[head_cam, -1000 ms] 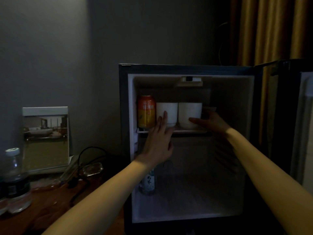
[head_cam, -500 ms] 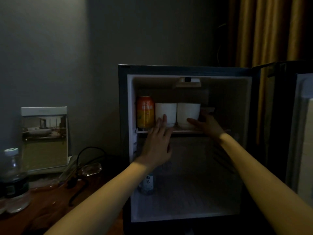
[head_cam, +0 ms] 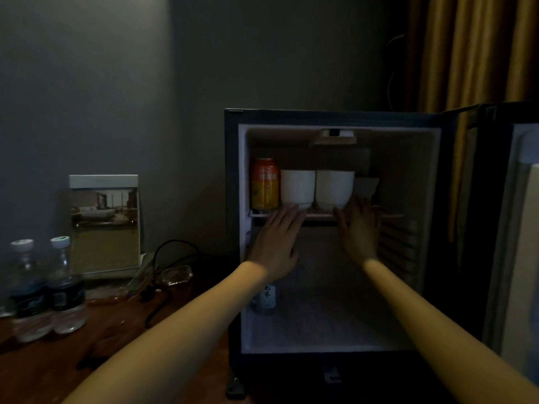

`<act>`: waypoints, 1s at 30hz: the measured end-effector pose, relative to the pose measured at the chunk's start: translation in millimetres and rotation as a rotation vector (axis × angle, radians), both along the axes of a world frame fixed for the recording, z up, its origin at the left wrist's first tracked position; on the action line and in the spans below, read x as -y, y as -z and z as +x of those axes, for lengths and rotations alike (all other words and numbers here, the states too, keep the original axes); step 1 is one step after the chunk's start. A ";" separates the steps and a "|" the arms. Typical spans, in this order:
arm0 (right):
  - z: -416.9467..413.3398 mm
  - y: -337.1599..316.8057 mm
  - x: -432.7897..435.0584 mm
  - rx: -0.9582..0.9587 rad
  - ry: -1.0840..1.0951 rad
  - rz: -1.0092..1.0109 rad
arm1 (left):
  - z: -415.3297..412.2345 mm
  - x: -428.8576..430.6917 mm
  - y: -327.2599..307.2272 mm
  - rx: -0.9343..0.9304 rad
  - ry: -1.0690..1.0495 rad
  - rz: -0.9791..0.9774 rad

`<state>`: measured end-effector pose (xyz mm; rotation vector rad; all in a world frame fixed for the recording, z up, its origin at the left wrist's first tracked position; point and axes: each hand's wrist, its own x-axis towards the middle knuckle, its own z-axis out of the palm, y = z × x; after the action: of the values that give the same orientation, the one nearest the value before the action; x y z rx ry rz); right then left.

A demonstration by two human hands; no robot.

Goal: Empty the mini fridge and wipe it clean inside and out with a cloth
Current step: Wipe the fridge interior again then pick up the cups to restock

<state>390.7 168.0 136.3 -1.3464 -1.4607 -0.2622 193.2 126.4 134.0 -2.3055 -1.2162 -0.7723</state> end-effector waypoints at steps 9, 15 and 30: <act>-48.3 75.3 42.8 0.027 -0.129 0.029 | -47.2 42.6 62.1 0.018 0.054 -0.052; -112.5 140.5 90.2 -0.220 -0.448 -0.133 | -97.3 101.8 136.0 0.139 0.012 -0.160; -310.3 219.4 135.9 -0.026 -0.948 -0.596 | -250.9 165.3 219.2 0.711 -0.379 -0.460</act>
<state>80.4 32.1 -83.1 -0.9234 -2.0669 0.8524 -57.7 -39.0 -85.2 -2.0522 -2.2637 -1.3299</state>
